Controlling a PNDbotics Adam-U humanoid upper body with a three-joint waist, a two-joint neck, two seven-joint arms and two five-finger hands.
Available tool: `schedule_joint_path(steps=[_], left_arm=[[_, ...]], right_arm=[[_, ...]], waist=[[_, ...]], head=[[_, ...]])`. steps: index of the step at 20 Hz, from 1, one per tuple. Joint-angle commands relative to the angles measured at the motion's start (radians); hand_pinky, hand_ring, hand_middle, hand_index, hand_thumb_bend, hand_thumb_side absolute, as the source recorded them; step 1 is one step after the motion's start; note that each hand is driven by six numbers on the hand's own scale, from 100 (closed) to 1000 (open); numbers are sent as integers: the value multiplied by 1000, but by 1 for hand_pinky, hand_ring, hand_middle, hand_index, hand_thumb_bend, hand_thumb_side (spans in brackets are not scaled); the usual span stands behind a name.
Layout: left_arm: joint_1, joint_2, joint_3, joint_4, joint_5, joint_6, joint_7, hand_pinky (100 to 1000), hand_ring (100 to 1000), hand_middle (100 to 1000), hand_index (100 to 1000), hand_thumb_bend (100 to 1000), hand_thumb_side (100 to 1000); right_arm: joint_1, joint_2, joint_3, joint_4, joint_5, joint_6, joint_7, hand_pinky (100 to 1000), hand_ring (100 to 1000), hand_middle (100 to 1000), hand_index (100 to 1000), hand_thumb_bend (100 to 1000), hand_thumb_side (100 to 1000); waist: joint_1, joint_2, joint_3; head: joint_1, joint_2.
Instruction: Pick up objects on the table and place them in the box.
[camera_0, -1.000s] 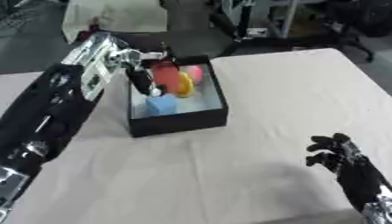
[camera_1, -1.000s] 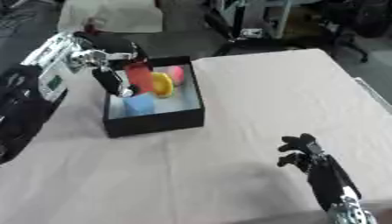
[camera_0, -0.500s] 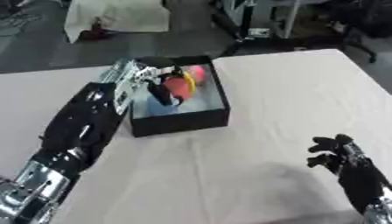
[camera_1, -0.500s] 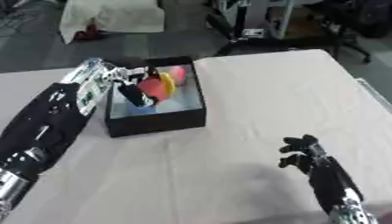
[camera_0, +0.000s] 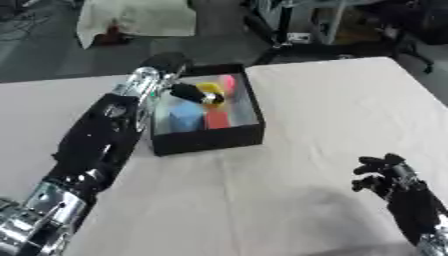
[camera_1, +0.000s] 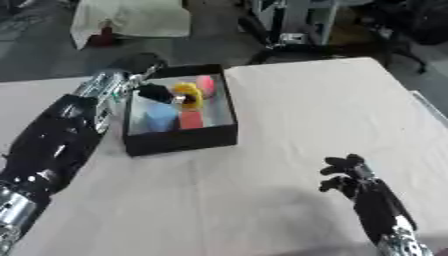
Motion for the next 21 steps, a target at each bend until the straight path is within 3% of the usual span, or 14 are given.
schedule_joint_path(steps=[1,4,7,11,16,21], left_arm=[[16,86,33,-150,85,4,91,744,735,799,893,475,885],[130,200,50,-402,348,6,160,696,668,749,865,387,859],[296,303,83,-638,599,16,212,638,610,698,842,294,858],[560,361,154,-841,896,12,297,599,578,664,826,192,836],[752,311,215,-875,1093,-7,393,576,544,621,795,112,840],[798,279,232,-818,1209,-65,410,569,521,593,784,100,844]], right_arm=[[-4,-5,-7,-9,-5,0,-4,748,516,598,760,100,1000],[-5,-4,-9,-10,-3,0,-6,748,516,598,760,100,1000],[-5,-2,-13,-9,2,2,-10,748,516,598,760,100,1000],[-9,0,-19,-13,3,0,-17,747,515,597,760,100,1000],[-7,2,-17,-15,3,-2,-19,747,515,597,761,100,1000],[-2,2,-17,-14,1,-5,-21,746,515,596,760,100,1000]], waist=[[-13,-9,6],[-9,-5,17],[-5,0,26],[-4,10,34],[-10,8,48],[-14,2,53]], head=[[0,-2],[-3,-2],[-1,-2],[-4,-2],[5,-2],[11,-2]])
